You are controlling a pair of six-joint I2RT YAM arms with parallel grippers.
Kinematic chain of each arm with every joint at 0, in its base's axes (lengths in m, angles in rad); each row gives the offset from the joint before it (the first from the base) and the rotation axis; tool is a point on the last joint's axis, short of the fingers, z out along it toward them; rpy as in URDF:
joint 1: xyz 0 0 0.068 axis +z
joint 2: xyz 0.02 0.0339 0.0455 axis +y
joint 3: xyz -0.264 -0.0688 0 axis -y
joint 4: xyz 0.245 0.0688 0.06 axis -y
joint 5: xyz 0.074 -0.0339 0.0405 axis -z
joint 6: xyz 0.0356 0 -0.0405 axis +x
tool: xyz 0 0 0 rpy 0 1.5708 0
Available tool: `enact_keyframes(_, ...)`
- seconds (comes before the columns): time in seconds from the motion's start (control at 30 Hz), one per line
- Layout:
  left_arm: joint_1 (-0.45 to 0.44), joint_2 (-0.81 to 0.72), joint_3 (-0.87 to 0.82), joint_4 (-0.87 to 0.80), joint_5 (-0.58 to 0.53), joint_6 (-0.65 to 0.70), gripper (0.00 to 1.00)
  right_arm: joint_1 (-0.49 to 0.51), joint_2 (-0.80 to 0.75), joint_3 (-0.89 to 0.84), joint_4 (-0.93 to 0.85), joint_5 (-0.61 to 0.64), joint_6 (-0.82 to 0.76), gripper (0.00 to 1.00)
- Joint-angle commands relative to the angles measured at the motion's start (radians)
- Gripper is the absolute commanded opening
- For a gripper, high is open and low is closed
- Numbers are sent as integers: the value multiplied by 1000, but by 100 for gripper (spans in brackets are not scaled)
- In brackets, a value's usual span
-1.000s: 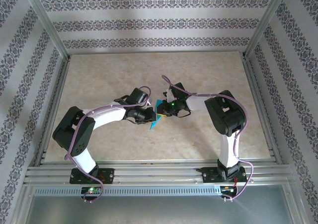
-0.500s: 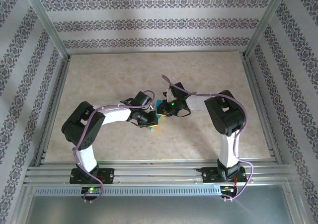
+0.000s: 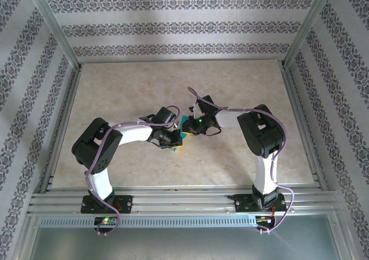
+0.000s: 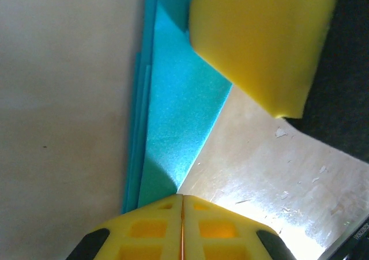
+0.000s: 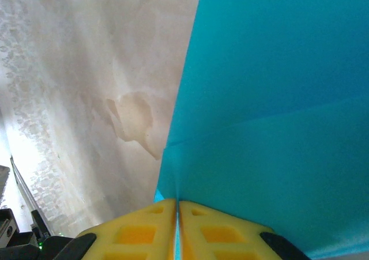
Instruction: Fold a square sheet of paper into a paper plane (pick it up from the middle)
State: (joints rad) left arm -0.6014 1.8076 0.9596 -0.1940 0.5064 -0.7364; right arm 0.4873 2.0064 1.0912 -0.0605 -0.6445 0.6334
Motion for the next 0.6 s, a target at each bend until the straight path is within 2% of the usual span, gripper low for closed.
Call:
enact_keyframes(0.0, -8, -6, -39, -90, -47, 25, 9, -4, 117, -45, -123, 213, -12, 17)
enact_keyframes(0.43, -7, -111, -137, -128, 16, 71, 8, -4, 130, -30, -164, 233, -18, 17)
enact_keyframes(0.57, -6, -155, -125, -225, -27, 117, 8, -3, 129, -29, -170, 240, -20, 18)
